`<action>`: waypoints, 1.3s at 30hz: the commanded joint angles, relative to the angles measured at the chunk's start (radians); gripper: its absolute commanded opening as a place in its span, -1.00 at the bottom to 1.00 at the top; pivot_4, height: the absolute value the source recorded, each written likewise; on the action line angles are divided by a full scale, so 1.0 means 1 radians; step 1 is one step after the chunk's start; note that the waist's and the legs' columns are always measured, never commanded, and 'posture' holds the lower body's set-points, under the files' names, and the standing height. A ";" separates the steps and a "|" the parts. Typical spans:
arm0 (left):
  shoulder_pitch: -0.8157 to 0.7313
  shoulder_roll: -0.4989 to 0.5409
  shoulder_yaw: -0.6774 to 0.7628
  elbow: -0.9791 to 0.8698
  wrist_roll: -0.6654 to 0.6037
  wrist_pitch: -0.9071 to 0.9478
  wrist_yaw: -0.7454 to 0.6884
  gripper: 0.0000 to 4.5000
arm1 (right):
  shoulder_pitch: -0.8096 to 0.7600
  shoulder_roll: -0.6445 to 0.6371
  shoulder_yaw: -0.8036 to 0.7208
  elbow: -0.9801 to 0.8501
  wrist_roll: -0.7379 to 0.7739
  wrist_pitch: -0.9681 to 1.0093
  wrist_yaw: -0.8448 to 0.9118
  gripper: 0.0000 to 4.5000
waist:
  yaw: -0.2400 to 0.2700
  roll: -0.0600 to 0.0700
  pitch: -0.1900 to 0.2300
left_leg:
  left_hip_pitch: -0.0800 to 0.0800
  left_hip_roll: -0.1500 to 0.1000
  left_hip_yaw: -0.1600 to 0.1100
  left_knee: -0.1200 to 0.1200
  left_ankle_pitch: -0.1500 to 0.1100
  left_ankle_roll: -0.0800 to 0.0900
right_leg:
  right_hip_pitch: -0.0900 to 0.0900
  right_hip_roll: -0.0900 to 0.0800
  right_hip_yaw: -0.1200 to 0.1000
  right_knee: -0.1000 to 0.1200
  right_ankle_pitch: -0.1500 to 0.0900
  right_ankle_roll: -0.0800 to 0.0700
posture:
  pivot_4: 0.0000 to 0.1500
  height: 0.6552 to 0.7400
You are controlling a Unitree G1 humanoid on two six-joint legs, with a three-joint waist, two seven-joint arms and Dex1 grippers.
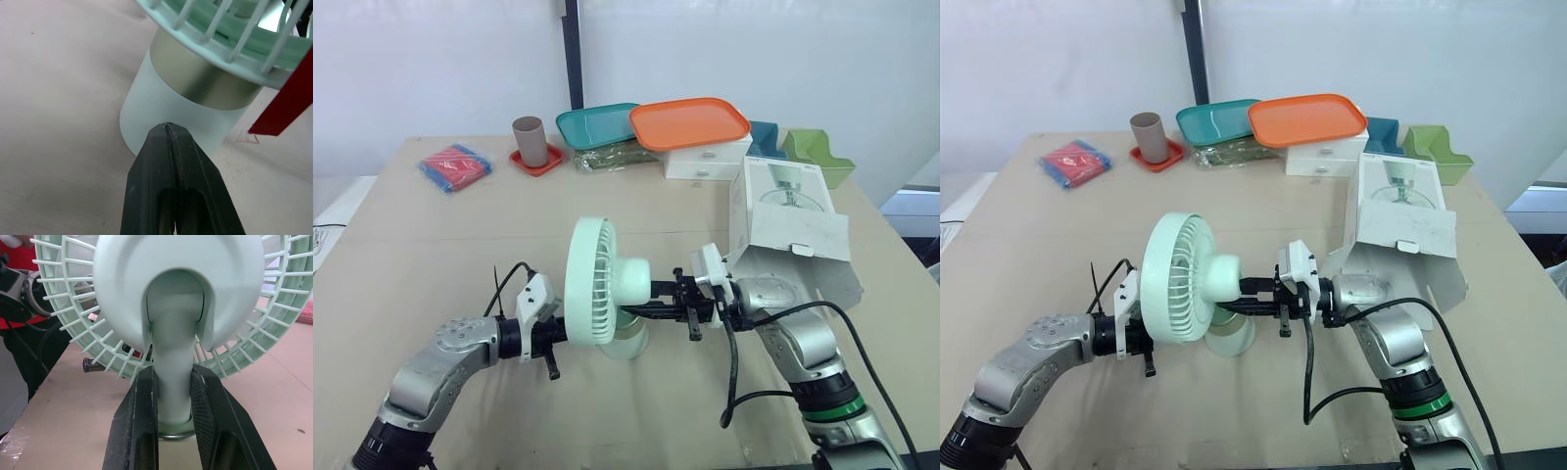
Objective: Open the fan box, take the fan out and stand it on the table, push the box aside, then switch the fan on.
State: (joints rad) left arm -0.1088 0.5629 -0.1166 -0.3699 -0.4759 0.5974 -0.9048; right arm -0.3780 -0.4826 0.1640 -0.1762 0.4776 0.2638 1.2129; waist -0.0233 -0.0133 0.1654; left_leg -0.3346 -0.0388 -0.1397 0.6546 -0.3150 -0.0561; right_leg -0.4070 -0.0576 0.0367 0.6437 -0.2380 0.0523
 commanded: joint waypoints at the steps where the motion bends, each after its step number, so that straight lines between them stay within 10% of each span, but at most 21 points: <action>1: -0.005 -0.010 -0.026 -0.064 -0.030 -0.010 -0.018 -0.97 | 0.004 -0.009 0.015 -0.013 -0.008 0.012 -0.006 -0.84 | 0.000 0.000 0.000 | 0.000 0.000 0.000 0.000 0.000 0.000 | 0.000 0.000 0.000 0.000 0.000 0.000 | 1.00 1.00; 39: -0.032 -0.027 -0.004 -0.056 -0.060 0.012 -0.022 -0.97 | 0.004 -0.010 0.019 -0.031 0.002 0.033 -0.009 -0.84 | 0.000 0.000 0.000 | 0.000 0.000 0.000 0.000 0.000 0.000 | 0.000 0.000 0.000 0.000 0.000 0.000 | 1.00 1.00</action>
State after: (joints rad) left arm -0.1192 0.5584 -0.1085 -0.3701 -0.4860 0.6191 -0.9081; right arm -0.3789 -0.4879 0.1627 -0.1833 0.4865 0.2862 1.2100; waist -0.0232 -0.0133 0.1654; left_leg -0.3349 -0.0391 -0.1401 0.6547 -0.3150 -0.0562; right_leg -0.4071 -0.0577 0.0367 0.6438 -0.2379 0.0523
